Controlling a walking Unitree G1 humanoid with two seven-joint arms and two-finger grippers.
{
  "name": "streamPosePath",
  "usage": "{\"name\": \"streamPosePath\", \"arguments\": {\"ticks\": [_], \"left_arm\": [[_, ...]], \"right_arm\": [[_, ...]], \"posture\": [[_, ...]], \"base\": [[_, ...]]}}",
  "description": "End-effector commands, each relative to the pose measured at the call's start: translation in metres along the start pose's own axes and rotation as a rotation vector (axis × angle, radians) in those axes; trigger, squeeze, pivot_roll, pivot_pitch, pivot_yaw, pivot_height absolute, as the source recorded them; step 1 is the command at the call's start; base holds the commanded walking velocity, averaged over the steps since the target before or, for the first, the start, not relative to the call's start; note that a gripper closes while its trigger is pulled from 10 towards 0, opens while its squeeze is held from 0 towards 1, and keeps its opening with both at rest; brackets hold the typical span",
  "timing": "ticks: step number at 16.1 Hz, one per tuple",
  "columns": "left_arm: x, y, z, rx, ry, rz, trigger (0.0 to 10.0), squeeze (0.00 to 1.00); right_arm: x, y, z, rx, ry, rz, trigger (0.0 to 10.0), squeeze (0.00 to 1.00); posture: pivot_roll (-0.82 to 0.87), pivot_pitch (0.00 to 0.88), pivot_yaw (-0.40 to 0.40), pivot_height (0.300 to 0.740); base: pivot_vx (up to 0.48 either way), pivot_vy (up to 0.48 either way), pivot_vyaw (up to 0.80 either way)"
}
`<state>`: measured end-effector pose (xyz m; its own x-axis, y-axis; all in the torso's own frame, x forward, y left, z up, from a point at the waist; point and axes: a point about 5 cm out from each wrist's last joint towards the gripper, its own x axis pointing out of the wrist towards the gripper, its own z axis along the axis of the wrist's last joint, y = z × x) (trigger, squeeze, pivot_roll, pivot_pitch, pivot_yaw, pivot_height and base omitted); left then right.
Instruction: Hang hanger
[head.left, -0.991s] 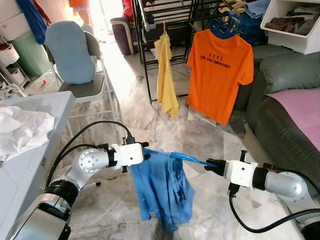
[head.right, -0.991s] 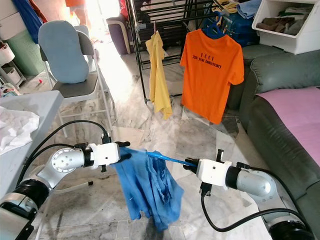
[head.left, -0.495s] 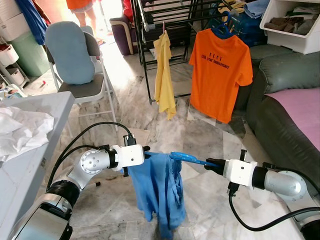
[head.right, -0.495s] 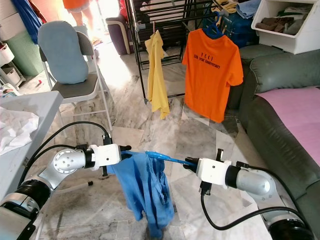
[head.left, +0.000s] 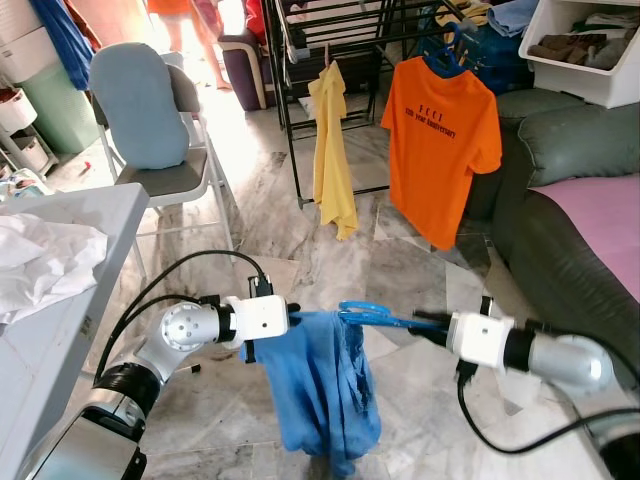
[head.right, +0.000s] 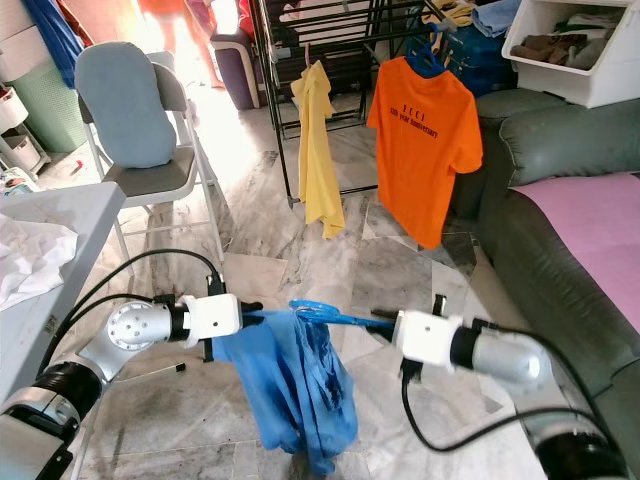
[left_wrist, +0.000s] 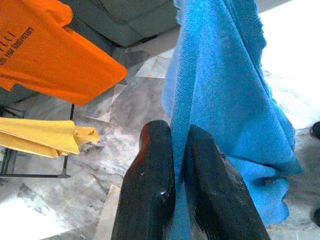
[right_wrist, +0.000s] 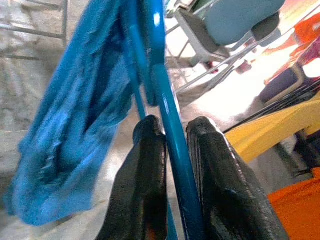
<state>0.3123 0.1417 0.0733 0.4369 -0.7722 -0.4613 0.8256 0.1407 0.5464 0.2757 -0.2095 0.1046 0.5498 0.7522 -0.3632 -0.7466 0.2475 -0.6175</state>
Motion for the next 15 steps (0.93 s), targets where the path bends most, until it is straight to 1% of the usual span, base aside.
{"name": "streamPosePath", "arguments": {"ticks": [1,2,3,4,5,7,10,11,12,14,15], "left_arm": [[-0.003,0.006,0.001,-0.014,-0.011,0.034,0.0,0.0],[-0.005,0.006,-0.001,-0.019,-0.007,0.036,0.0,0.0],[-0.006,0.006,-0.003,-0.037,-0.001,0.042,0.0,0.0],[-0.007,0.006,-0.004,-0.042,0.0,0.045,0.0,0.0],[-0.009,0.005,-0.006,-0.057,0.005,0.052,0.0,0.0],[-0.011,0.004,-0.009,-0.064,0.012,0.056,0.0,0.0],[-0.011,0.002,-0.01,-0.068,0.016,0.055,0.0,0.0],[-0.012,0.002,-0.012,-0.078,0.026,0.065,0.0,0.0],[-0.012,0.003,-0.013,-0.093,0.028,0.083,0.0,0.0],[-0.013,0.004,-0.016,-0.125,0.043,0.107,0.0,0.0],[-0.014,0.002,-0.018,-0.136,0.052,0.107,0.0,0.0]], "right_arm": [[0.003,-0.001,0.002,-0.023,-0.006,0.02,10.0,1.0],[-0.001,-0.008,-0.002,-0.063,0.034,-0.001,10.0,1.0],[-0.007,-0.022,-0.007,-0.112,0.091,-0.057,10.0,1.0],[-0.01,-0.028,-0.009,-0.124,0.11,-0.085,10.0,1.0],[-0.016,-0.043,-0.011,-0.146,0.155,-0.175,10.0,1.0],[-0.024,-0.061,-0.01,-0.173,0.175,-0.263,10.0,1.0],[-0.028,-0.067,-0.008,-0.175,0.164,-0.253,10.0,1.0],[-0.034,-0.069,-0.007,-0.153,0.154,-0.201,10.0,1.0],[-0.036,-0.073,-0.008,-0.171,0.166,-0.228,10.0,1.0],[-0.041,-0.081,-0.01,-0.194,0.191,-0.324,10.0,1.0],[-0.044,-0.089,-0.009,-0.201,0.19,-0.419,10.0,1.0]], "posture": [[-0.16,0.0,0.109,0.74],[-0.16,0.0,0.107,0.74],[-0.16,0.0,0.107,0.74],[-0.16,0.0,0.104,0.74],[-0.16,0.0,0.103,0.74],[-0.16,0.0,0.102,0.74],[-0.16,0.0,0.099,0.74],[-0.16,0.0,0.095,0.74],[-0.16,0.0,0.095,0.74],[-0.16,0.0,0.095,0.74],[-0.17,0.0,0.098,0.74]], "base": [[0.0,0.0,0.0],[0.0,0.0,0.0],[0.0,0.0,0.0],[0.0,0.0,0.0],[0.0,0.0,0.0],[0.0,0.0,0.0],[0.0,0.0,0.0],[0.0,0.0,0.0],[0.0,0.0,0.0],[0.0,0.0,0.0],[0.0,0.0,0.0]]}}
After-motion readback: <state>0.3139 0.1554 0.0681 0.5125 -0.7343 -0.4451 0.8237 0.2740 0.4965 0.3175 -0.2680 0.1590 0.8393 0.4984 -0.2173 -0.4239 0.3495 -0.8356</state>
